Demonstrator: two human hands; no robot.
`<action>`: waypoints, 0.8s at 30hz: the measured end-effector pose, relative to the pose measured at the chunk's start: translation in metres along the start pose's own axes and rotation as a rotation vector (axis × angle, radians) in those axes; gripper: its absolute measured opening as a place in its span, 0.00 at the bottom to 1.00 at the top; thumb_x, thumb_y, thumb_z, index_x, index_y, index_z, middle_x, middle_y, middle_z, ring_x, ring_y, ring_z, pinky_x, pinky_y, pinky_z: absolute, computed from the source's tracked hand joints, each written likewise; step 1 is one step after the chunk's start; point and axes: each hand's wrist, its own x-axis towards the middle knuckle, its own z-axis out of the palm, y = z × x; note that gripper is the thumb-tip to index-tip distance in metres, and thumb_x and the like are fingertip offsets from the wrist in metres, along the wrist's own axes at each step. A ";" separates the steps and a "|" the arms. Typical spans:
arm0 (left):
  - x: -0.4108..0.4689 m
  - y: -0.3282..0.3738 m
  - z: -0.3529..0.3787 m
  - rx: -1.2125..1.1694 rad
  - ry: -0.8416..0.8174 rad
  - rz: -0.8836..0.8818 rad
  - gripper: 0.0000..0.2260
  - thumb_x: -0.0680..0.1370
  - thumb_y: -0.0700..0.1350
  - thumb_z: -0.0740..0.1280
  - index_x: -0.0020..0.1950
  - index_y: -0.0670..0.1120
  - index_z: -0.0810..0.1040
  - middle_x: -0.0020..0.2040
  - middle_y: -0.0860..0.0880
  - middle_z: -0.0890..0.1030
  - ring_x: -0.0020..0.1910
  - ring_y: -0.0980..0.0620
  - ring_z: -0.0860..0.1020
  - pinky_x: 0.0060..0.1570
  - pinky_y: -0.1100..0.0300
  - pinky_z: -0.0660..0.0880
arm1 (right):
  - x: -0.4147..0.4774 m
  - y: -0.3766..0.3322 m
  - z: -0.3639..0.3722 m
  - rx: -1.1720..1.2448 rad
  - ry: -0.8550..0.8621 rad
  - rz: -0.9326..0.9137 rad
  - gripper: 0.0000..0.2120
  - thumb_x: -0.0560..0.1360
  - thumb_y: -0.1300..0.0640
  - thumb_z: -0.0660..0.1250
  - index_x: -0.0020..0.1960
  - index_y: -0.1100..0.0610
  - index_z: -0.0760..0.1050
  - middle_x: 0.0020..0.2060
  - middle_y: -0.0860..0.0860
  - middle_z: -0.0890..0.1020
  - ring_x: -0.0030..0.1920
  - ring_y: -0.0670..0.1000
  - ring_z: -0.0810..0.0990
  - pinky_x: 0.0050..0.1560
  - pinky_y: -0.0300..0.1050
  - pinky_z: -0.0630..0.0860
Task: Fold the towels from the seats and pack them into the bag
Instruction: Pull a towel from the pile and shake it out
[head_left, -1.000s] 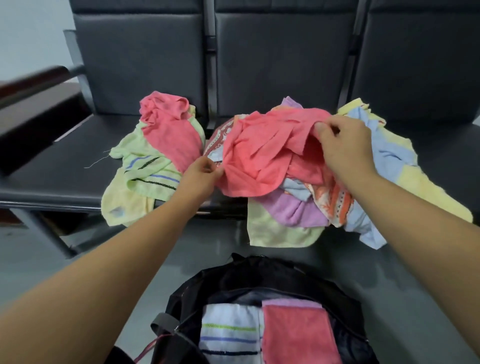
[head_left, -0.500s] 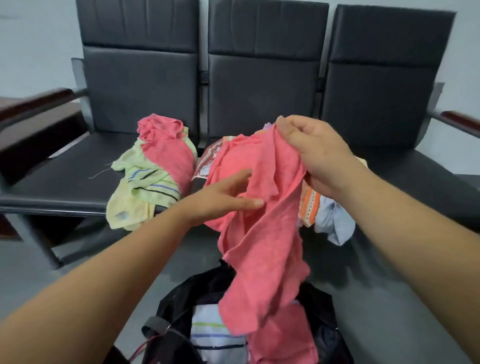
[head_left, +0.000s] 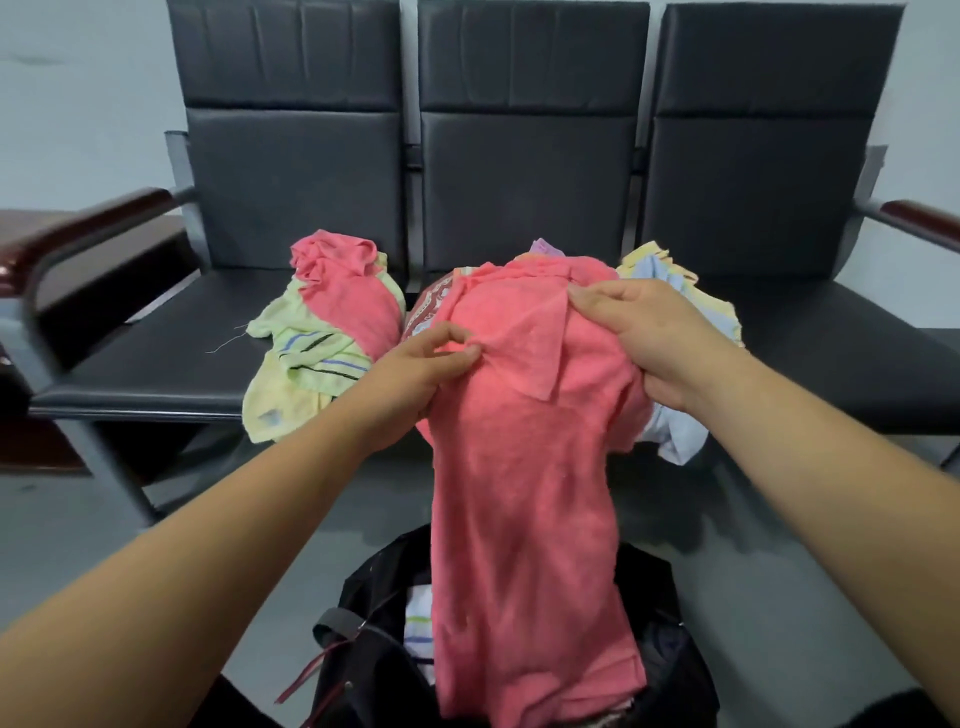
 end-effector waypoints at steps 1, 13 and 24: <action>-0.002 0.002 0.000 0.068 -0.018 0.041 0.07 0.78 0.50 0.71 0.56 0.54 0.79 0.46 0.49 0.78 0.42 0.49 0.73 0.38 0.55 0.67 | 0.001 0.002 0.003 -0.022 0.031 0.005 0.11 0.81 0.53 0.69 0.43 0.55 0.86 0.45 0.52 0.87 0.50 0.52 0.85 0.57 0.54 0.81; 0.006 -0.003 0.021 0.387 -0.034 0.135 0.14 0.78 0.48 0.70 0.42 0.37 0.76 0.32 0.49 0.74 0.35 0.52 0.71 0.40 0.57 0.67 | 0.003 0.044 0.023 -0.217 -0.116 -0.064 0.11 0.77 0.53 0.73 0.49 0.61 0.85 0.45 0.55 0.87 0.48 0.53 0.86 0.56 0.47 0.81; 0.034 -0.006 -0.012 0.640 0.494 0.133 0.13 0.80 0.43 0.62 0.38 0.37 0.72 0.28 0.50 0.72 0.24 0.59 0.66 0.29 0.62 0.63 | 0.027 0.080 -0.036 -0.963 -0.171 0.055 0.06 0.75 0.63 0.69 0.49 0.58 0.84 0.44 0.55 0.84 0.46 0.57 0.82 0.50 0.53 0.78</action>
